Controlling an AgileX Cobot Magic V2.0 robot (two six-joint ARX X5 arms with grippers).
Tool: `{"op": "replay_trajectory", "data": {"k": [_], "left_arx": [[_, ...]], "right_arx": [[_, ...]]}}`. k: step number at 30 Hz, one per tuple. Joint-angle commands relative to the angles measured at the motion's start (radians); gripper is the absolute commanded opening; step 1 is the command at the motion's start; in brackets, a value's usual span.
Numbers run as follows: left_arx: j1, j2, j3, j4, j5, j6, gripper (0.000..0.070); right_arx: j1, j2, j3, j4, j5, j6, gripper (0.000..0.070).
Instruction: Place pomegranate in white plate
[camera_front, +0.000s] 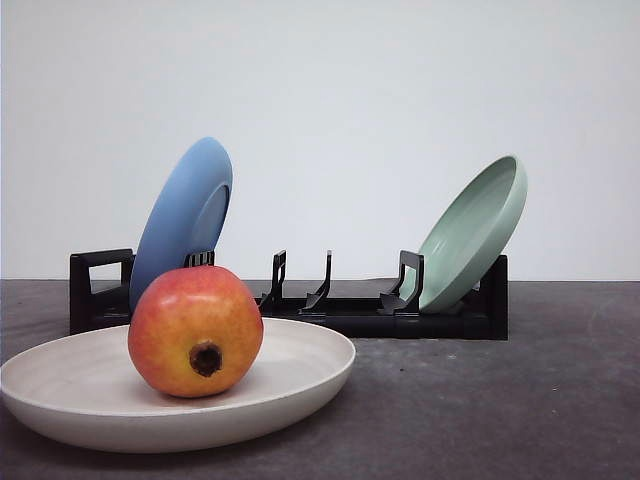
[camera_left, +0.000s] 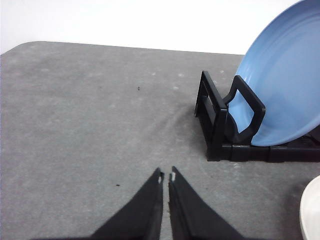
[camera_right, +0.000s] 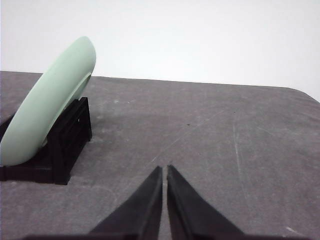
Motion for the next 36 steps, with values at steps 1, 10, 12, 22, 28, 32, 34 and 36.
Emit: {"op": "replay_trajectory", "data": {"k": [1, 10, 12, 22, 28, 32, 34, 36], "left_arx": [[0.002, 0.0, -0.011, -0.002, 0.006, 0.0, 0.0], [0.002, 0.0, -0.011, -0.002, 0.006, 0.0, 0.0], [0.002, 0.0, -0.011, -0.002, 0.006, 0.0, 0.0], [0.002, 0.0, -0.011, -0.002, 0.006, 0.0, 0.0], [0.002, 0.0, -0.011, -0.002, 0.006, 0.0, 0.0], [0.002, 0.0, -0.011, -0.002, 0.006, 0.0, 0.0], [0.002, 0.0, -0.011, -0.002, 0.006, 0.0, 0.0], [0.002, 0.0, -0.011, -0.002, 0.006, 0.0, 0.0]], "right_arx": [[0.0, 0.0, -0.005, 0.012, 0.0, -0.007, 0.0011], [0.0, 0.0, -0.005, 0.012, 0.0, -0.007, 0.0011], [0.0, 0.0, -0.005, 0.012, 0.0, -0.007, 0.0011], [0.0, 0.0, -0.005, 0.012, 0.0, -0.007, 0.0011], [0.0, 0.0, -0.005, 0.012, 0.0, -0.007, 0.0011], [0.0, 0.0, -0.005, 0.012, 0.0, -0.007, 0.0011], [0.0, 0.0, -0.005, 0.012, 0.0, -0.007, 0.0011], [0.0, 0.0, -0.005, 0.012, 0.0, -0.007, 0.0011]]}}
